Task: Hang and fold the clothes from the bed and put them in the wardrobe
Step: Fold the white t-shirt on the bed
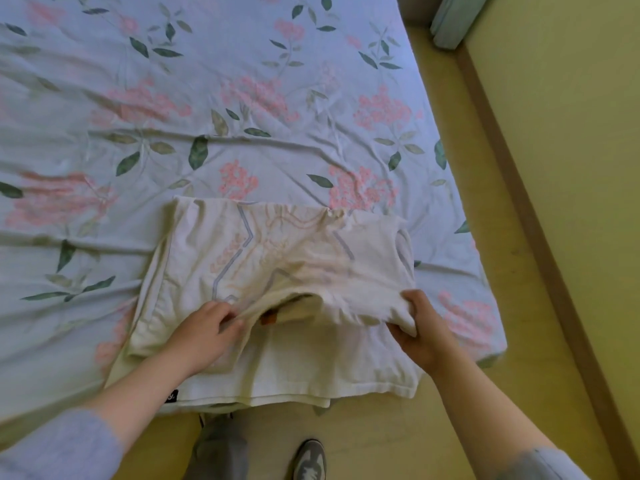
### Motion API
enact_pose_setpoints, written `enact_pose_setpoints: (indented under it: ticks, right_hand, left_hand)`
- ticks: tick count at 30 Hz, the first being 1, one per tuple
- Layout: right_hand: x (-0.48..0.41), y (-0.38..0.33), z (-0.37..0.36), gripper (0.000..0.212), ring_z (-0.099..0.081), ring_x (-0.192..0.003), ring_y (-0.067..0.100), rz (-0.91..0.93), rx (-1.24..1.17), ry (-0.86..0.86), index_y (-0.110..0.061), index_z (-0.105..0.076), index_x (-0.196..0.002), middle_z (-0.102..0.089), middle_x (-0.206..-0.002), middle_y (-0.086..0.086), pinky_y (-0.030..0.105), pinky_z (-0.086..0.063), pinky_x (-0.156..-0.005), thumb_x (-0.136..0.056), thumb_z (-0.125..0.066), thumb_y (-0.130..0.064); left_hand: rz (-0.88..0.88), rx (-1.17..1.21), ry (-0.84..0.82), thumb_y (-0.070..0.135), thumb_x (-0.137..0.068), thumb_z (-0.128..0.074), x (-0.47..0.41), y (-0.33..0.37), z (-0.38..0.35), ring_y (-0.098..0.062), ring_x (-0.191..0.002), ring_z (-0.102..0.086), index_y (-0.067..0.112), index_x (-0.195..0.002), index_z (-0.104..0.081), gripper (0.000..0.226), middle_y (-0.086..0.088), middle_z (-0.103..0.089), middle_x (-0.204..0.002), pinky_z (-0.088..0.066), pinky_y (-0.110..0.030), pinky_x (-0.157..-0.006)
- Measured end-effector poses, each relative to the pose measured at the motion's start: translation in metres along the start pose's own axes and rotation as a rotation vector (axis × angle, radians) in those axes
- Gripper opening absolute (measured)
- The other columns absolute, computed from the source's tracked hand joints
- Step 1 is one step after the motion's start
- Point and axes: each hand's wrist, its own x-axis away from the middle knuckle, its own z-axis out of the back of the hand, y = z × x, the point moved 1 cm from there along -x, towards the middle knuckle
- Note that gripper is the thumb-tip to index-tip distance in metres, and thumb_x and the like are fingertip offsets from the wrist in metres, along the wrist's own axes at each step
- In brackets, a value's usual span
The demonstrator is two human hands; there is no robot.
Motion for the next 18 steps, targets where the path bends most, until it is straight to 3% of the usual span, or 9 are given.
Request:
enact_pose_setpoints:
  ticks: [2,5,10,13,15,16,18]
  right_hand:
    - [-0.014,0.013,0.027,0.026,-0.064,-0.085,0.027,-0.035,0.212,0.196,-0.003,-0.055,-0.113,-0.064,-0.098,0.013,0.039,-0.058,-0.069,-0.094,-0.058,-0.021]
    - [-0.032,0.022,0.04,0.032,-0.059,-0.094,0.034,0.079,0.605,0.39,-0.001,-0.057,-0.117,-0.06,-0.098,0.011,0.051,-0.054,-0.087,-0.095,-0.058,-0.026]
    - [-0.039,0.055,0.05,0.03,-0.051,-0.088,0.026,0.212,0.78,0.519,0.0,-0.058,-0.113,-0.063,-0.108,0.016,0.034,-0.039,-0.074,-0.096,-0.056,-0.025]
    - [-0.024,0.062,0.046,0.03,-0.053,-0.095,0.028,0.417,0.933,0.59,-0.007,-0.052,-0.118,-0.062,-0.116,0.014,0.038,-0.044,-0.083,-0.091,-0.061,-0.018]
    - [-0.011,0.064,0.038,0.041,-0.053,-0.11,0.026,0.728,1.179,0.5,-0.011,-0.054,-0.123,-0.059,-0.12,0.007,0.041,-0.043,-0.095,-0.085,-0.068,-0.017]
    - [-0.005,0.069,0.032,0.045,-0.052,-0.114,0.022,0.819,1.25,0.35,-0.015,-0.055,-0.126,-0.057,-0.123,0.001,0.038,-0.042,-0.098,-0.084,-0.07,-0.02]
    - [0.002,0.083,0.02,0.055,-0.049,-0.12,0.016,0.794,1.392,0.021,-0.021,-0.05,-0.134,-0.052,-0.13,-0.007,0.034,-0.04,-0.102,-0.085,-0.069,-0.033]
  left_hand:
    - [-0.013,-0.011,0.022,0.043,-0.095,-0.052,-0.004,0.003,0.003,-0.014,-0.102,-0.053,0.025,-0.105,-0.059,0.021,0.005,-0.052,-0.109,-0.044,-0.03,-0.089]
    - [-0.022,-0.055,0.054,0.042,-0.093,-0.056,-0.008,0.006,0.001,-0.018,-0.105,-0.05,0.022,-0.107,-0.058,0.024,0.001,-0.051,-0.112,-0.041,-0.03,-0.09]
    - [-0.039,-0.167,0.012,0.05,-0.088,-0.059,0.006,-0.008,-0.021,-0.019,-0.116,-0.046,0.024,-0.125,-0.053,0.046,0.002,-0.047,-0.123,-0.041,-0.032,-0.098]
    - [-0.165,-0.27,-0.045,0.058,-0.077,-0.066,0.01,-0.012,-0.026,-0.012,-0.117,-0.041,0.032,-0.13,-0.045,0.062,0.009,-0.039,-0.124,-0.039,-0.027,-0.098]
    - [-0.218,-0.325,-0.078,0.054,-0.076,-0.068,0.01,-0.011,-0.031,-0.01,-0.114,-0.041,0.034,-0.128,-0.045,0.061,0.011,-0.038,-0.121,-0.039,-0.024,-0.094]
    - [-0.228,-0.345,-0.081,0.049,-0.077,-0.068,0.01,-0.011,-0.035,-0.01,-0.111,-0.043,0.034,-0.125,-0.045,0.055,0.011,-0.038,-0.118,-0.039,-0.023,-0.089]
    - [-0.234,-0.342,-0.069,0.037,-0.081,-0.065,0.013,-0.01,-0.039,-0.011,-0.102,-0.047,0.035,-0.113,-0.047,0.037,0.011,-0.04,-0.111,-0.038,-0.023,-0.079]
